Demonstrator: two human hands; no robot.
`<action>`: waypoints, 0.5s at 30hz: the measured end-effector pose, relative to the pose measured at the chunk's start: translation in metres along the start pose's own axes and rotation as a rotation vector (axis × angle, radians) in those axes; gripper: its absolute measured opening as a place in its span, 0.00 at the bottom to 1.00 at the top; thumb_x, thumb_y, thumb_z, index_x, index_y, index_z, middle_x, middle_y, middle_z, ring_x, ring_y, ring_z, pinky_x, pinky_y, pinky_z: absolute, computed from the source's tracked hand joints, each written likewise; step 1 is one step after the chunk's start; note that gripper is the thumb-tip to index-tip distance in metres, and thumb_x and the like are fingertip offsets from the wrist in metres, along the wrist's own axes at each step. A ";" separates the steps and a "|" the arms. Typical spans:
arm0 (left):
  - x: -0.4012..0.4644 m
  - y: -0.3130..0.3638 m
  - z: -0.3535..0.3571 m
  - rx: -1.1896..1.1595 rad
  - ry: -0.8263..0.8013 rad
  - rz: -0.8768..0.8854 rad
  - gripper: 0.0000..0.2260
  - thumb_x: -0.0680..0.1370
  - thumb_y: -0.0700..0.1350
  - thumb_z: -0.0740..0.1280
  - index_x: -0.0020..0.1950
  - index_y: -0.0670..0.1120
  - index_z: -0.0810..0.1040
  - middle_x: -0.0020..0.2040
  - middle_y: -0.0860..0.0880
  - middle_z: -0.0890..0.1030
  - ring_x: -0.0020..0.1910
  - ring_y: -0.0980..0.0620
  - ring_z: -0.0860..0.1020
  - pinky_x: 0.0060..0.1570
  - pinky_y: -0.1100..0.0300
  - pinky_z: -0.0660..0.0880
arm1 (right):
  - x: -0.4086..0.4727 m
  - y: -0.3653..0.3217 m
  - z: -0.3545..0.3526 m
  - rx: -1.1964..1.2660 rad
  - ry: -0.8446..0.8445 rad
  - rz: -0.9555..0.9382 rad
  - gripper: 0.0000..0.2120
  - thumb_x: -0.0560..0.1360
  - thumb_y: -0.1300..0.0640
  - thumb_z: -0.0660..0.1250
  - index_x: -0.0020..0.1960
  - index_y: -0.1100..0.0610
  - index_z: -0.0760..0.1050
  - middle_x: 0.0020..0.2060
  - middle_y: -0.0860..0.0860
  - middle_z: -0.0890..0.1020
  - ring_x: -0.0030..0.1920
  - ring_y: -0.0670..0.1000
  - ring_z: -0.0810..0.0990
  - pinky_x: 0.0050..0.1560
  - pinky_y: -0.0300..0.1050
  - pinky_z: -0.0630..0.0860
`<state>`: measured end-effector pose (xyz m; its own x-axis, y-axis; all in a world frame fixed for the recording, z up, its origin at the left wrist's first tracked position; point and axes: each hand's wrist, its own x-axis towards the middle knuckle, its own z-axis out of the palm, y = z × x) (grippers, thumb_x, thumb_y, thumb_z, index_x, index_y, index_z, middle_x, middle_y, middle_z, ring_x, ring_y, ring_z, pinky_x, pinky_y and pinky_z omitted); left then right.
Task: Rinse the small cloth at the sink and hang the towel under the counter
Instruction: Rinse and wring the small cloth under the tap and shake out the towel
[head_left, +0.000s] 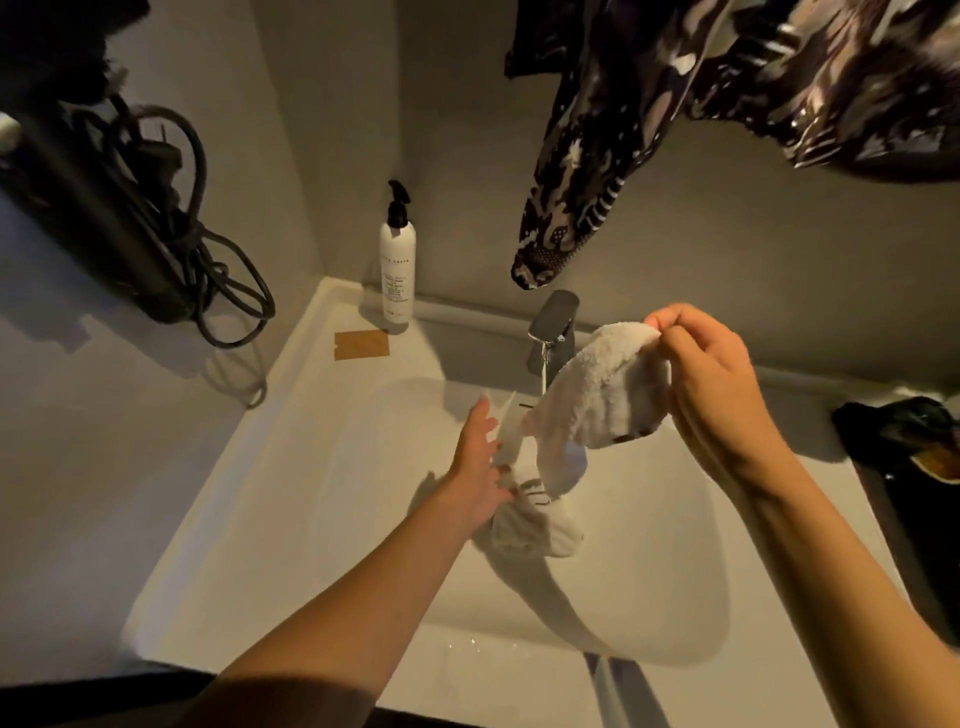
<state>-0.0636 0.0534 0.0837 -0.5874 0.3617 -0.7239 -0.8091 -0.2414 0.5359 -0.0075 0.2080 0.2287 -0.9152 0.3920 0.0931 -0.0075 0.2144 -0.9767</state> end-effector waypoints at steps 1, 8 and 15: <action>0.005 -0.002 0.001 -0.049 0.022 -0.021 0.29 0.77 0.68 0.57 0.72 0.53 0.70 0.66 0.49 0.74 0.68 0.40 0.72 0.58 0.45 0.71 | 0.005 0.000 0.002 0.061 0.001 0.035 0.08 0.70 0.61 0.58 0.37 0.53 0.74 0.32 0.46 0.74 0.34 0.44 0.70 0.33 0.39 0.66; 0.011 -0.018 0.001 -0.305 -0.036 -0.108 0.35 0.72 0.75 0.56 0.61 0.50 0.83 0.52 0.40 0.87 0.57 0.38 0.81 0.51 0.42 0.77 | 0.014 0.051 0.019 0.208 -0.005 0.189 0.07 0.69 0.62 0.62 0.38 0.55 0.77 0.34 0.50 0.78 0.37 0.48 0.74 0.38 0.44 0.70; 0.015 -0.017 -0.021 0.004 -0.017 -0.012 0.24 0.73 0.62 0.71 0.55 0.42 0.84 0.42 0.41 0.87 0.41 0.43 0.86 0.45 0.52 0.81 | -0.043 0.130 0.077 -0.369 -0.364 0.039 0.07 0.76 0.57 0.69 0.48 0.52 0.86 0.42 0.42 0.86 0.43 0.41 0.83 0.48 0.36 0.80</action>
<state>-0.0595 0.0444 0.0548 -0.5772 0.3798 -0.7229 -0.8160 -0.2336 0.5288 -0.0003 0.1504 0.0829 -0.9933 0.0836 -0.0793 0.1118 0.5327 -0.8389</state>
